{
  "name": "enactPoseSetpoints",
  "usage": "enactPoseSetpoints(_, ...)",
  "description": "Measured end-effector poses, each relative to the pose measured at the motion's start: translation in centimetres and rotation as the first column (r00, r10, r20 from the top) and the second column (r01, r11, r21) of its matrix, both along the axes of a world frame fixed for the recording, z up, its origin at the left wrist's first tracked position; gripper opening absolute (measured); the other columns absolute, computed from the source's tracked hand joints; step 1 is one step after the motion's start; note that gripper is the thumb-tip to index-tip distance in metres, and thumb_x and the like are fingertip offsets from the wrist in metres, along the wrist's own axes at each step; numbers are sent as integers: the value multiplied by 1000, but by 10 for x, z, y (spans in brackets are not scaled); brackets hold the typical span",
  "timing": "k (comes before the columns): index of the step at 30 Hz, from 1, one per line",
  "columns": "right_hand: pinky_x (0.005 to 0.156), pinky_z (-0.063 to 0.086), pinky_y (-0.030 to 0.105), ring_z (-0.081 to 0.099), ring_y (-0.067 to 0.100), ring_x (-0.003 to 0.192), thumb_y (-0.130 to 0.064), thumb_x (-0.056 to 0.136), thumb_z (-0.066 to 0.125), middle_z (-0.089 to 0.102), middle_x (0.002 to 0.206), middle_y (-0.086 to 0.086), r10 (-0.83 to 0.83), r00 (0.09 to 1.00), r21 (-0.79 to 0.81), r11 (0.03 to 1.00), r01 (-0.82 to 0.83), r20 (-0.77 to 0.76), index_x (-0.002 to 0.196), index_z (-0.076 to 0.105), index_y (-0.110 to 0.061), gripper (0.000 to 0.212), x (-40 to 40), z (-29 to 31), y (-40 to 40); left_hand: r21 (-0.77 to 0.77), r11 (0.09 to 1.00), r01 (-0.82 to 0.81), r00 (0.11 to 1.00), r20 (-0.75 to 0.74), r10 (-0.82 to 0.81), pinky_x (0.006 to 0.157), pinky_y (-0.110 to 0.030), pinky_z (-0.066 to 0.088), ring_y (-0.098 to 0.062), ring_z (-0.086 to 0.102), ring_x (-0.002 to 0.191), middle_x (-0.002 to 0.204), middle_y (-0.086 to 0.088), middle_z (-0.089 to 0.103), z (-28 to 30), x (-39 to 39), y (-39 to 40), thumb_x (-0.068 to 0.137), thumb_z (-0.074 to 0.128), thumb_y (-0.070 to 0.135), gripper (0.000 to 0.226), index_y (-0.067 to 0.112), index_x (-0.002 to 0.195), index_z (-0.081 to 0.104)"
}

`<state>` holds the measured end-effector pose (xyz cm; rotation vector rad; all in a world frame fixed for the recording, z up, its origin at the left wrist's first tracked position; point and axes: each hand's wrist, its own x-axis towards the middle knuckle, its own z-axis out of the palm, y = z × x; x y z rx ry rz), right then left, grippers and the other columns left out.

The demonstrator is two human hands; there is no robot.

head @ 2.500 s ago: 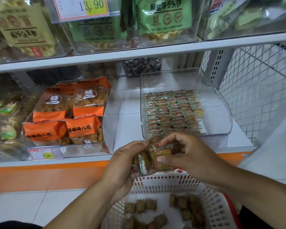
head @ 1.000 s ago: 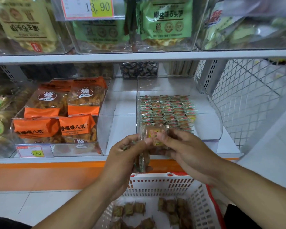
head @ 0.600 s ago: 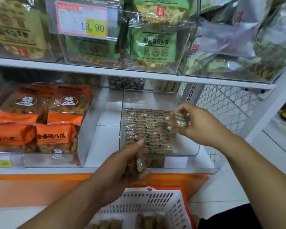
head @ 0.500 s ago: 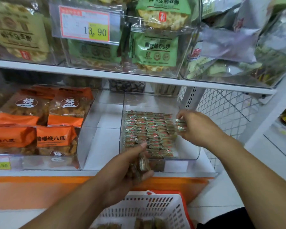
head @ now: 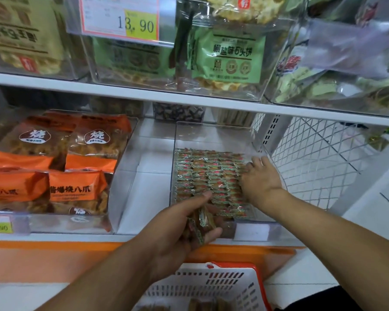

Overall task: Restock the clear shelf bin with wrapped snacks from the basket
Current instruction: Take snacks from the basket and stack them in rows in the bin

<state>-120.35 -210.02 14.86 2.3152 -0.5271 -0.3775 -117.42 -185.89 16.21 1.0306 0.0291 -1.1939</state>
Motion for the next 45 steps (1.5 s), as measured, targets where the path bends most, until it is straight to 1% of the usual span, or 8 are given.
enactPoseSetpoints(8, 122, -3, 58, 7, 43, 151, -47, 101, 43, 26, 162, 16, -100, 976, -46, 995, 93, -192, 154, 35, -14, 64, -4, -12, 2, -109, 991, -76, 988, -140, 60, 63, -38, 63, -39, 75, 96, 108, -25, 75, 10, 2, 3, 59, 90, 29, 67, -3, 115, 70)
enactPoseSetpoints(13, 124, 15, 48, 20, 34, 150, -22, 97, 54, 30, 162, 7, 0, 976, 277, 959, -62, 220, 154, 34, -18, 60, -14, 39, 28, -141, 982, -125, 985, -138, 105, 57, -33, 62, -36, 76, 96, 109, -23, 75, 16, 9, 10, 75, 80, 37, 47, 0, 103, 77)
enactPoseSetpoints(16, 108, 40, 31, 48, 5, 130, -54, 97, 51, 57, 138, -20, -63, 763, 621, 625, -472, 643, 137, 55, -39, 43, -35, 73, 65, -143, 978, -155, 984, -112, 139, 55, -30, 61, -30, 77, 93, 112, -20, 75, 14, 12, 15, 83, 73, 50, 53, 4, 109, 78)
enactPoseSetpoints(19, 101, 38, 15, 47, -15, 121, -79, 80, 52, 56, 127, -35, -188, 805, 820, 246, -517, 563, 130, 56, -52, 57, -55, 78, 108, -160, 981, -113, 992, -71, 103, 54, -28, 60, -23, 77, 84, 111, -17, 76, 12, 10, 17, 85, 66, 60, 60, 9, 113, 77)
enactPoseSetpoints(30, 70, 60, 24, 72, 6, 83, -47, 54, 90, 75, 98, -11, -602, 550, 703, 28, -710, 579, 102, 70, -37, 53, -60, 64, 91, -263, 956, -127, 991, 13, 135, 86, -46, 62, -40, 70, 110, 117, -25, 72, 12, 5, 18, 79, 59, 9, 33, -2, 106, 75)
enactPoseSetpoints(33, 58, 55, 27, 66, 21, 73, -33, 52, 91, 76, 94, 10, -646, 643, 718, -205, -665, 411, 103, 74, -34, 53, -60, 66, 87, -330, 934, -134, 991, -42, 127, 86, -55, 60, -45, 67, 115, 124, -26, 69, 15, 7, 21, 79, 46, 0, 49, 0, 126, 59)
enactPoseSetpoints(39, 96, 56, 36, 66, 28, 116, 10, 70, 76, 70, 124, 15, -419, 889, 724, -553, -411, 185, 124, 65, -9, 58, -63, 66, 87, -330, 936, -126, 990, 22, 141, 57, -38, 60, -33, 74, 81, 110, -21, 74, 19, 7, 25, 63, 44, -6, 64, 6, 121, 68)
enactPoseSetpoints(45, 83, 61, 38, 72, 31, 100, 1, 63, 86, 73, 112, 13, -495, 858, 706, -558, -435, 137, 110, 67, -15, 54, -62, 62, 93, -353, 919, -175, 981, 14, 192, 70, -38, 64, -34, 75, 98, 118, -15, 75, 20, 7, 26, 57, 35, -12, 73, 6, 120, 67)
